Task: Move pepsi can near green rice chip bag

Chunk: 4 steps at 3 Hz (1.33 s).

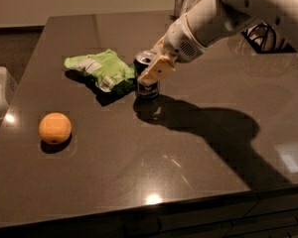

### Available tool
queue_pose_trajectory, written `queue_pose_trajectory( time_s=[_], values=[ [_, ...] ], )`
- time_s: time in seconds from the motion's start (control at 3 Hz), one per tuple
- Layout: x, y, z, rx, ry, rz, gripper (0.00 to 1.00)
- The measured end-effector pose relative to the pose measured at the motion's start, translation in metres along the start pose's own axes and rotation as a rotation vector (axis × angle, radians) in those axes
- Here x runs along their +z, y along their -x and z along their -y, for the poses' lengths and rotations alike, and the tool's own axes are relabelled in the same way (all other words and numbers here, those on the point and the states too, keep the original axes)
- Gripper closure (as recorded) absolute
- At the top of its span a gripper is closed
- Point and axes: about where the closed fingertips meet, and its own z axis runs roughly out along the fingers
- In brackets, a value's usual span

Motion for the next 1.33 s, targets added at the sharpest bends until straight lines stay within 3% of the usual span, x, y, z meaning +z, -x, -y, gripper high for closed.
queue_pose_trajectory(
  time_s=[0.67,1.33],
  values=[
    [0.023,-0.012,0.014,0.012,-0.015,-0.022,0.53],
    [0.026,-0.01,0.012,0.009,-0.008,-0.022,0.07]
  ],
)
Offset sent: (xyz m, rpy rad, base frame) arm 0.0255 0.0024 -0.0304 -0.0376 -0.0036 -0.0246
